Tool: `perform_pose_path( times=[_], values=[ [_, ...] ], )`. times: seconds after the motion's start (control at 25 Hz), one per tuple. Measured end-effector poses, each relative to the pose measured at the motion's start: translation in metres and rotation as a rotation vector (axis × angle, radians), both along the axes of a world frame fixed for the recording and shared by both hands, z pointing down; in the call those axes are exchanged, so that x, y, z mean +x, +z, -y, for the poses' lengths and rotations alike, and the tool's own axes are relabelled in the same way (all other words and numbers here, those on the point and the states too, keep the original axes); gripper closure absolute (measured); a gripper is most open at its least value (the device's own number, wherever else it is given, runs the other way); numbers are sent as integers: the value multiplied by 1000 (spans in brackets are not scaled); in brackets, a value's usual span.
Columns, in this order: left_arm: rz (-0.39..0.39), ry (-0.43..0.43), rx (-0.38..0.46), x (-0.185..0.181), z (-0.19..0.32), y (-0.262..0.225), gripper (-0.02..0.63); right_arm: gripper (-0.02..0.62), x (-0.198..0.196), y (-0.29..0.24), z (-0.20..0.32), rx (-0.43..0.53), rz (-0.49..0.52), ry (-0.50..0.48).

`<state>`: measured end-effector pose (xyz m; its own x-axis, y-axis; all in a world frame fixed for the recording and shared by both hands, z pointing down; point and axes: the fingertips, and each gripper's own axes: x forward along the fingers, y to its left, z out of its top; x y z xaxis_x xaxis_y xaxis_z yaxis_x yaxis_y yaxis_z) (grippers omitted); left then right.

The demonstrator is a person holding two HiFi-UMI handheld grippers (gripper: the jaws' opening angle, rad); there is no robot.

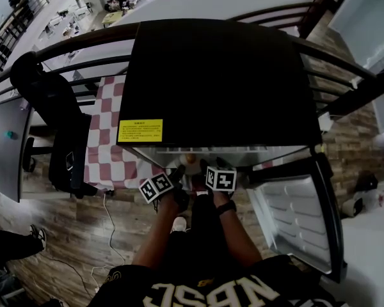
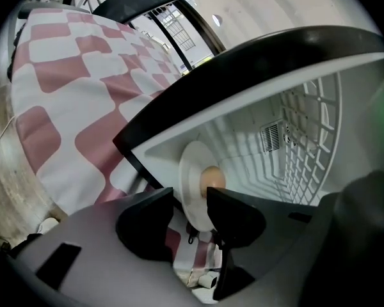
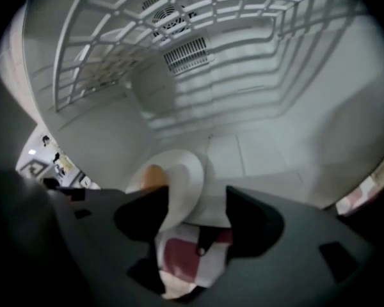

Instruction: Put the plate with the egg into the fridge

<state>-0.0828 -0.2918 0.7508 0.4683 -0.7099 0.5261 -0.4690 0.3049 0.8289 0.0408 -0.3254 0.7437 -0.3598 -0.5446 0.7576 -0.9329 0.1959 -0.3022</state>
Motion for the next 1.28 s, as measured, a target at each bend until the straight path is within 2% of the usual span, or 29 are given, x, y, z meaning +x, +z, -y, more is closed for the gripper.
perform_pose_path(
  times=[0.08,0.24,0.36,0.48,0.72,0.8,1.04,1.16,1.28],
  values=[
    [0,21,14,0,-4,-2,416,321,3,-3,-4,25,8,8],
    [59,91,67,-1,-14,-7,408,321,1,-16,-12,111,27,0],
    [140,175,119,0,-23,-13,408,321,-1,-26,-19,183,40,-2],
    [255,255,179,-3,-31,-18,408,321,-5,-34,-29,234,29,-18],
    [388,310,241,-9,-46,-24,408,322,-12,-41,-54,311,28,-19],
    [447,350,283,-8,-50,-26,408,322,-16,-39,-62,320,15,-36],
    [599,443,479,7,-54,-42,410,329,-28,-26,-83,311,-17,-84],
    [643,456,497,8,-54,-40,414,346,-33,-18,-87,283,-18,-101],
    [670,455,477,4,-52,-33,434,395,-35,-11,-88,269,-27,-116]
  ],
)
